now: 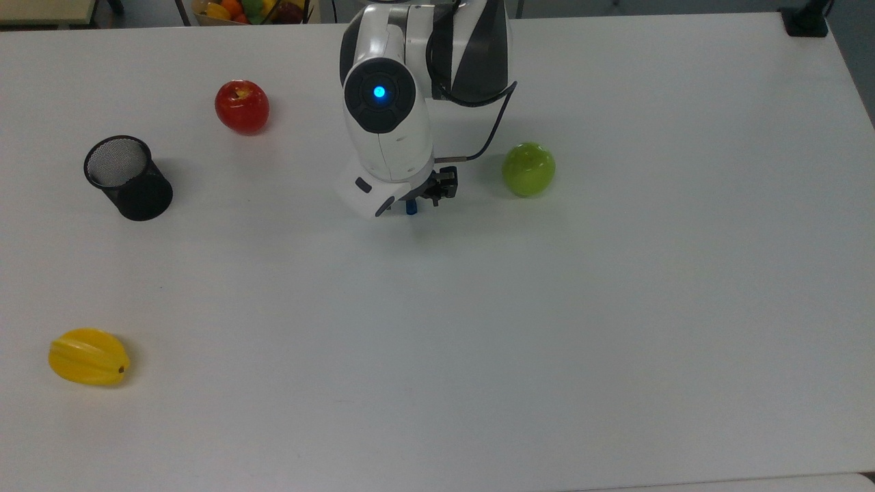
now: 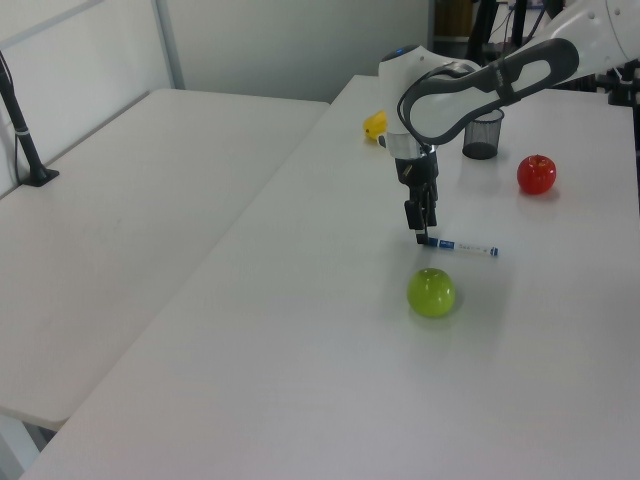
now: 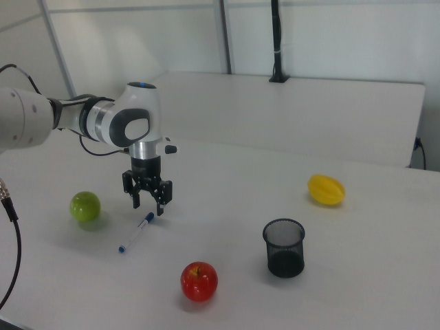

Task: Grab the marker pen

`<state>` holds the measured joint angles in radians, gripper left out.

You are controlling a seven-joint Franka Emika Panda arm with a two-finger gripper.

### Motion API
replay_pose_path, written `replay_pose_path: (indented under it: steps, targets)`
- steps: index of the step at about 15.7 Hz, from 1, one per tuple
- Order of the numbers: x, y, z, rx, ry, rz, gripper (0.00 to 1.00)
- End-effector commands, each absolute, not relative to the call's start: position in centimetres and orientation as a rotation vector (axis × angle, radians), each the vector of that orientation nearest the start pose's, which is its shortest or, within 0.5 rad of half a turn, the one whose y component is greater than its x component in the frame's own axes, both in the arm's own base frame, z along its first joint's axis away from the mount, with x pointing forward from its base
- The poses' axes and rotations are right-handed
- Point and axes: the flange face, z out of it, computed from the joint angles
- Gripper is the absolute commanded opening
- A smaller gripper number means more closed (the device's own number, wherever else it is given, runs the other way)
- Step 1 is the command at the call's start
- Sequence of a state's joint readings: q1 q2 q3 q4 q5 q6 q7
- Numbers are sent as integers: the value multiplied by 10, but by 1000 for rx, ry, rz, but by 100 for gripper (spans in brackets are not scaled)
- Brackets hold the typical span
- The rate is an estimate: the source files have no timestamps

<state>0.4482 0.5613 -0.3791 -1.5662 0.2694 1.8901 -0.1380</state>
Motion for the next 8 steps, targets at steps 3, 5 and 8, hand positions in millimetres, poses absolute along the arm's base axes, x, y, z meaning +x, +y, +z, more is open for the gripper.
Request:
replay_pose_path:
  steps: [3, 5, 8]
  targets:
    - [665, 92, 374, -3166, -61, 165, 100]
    - [663, 74, 413, -3188, 47, 73, 100]
    - [652, 39, 473, -3152, 138, -36, 100]
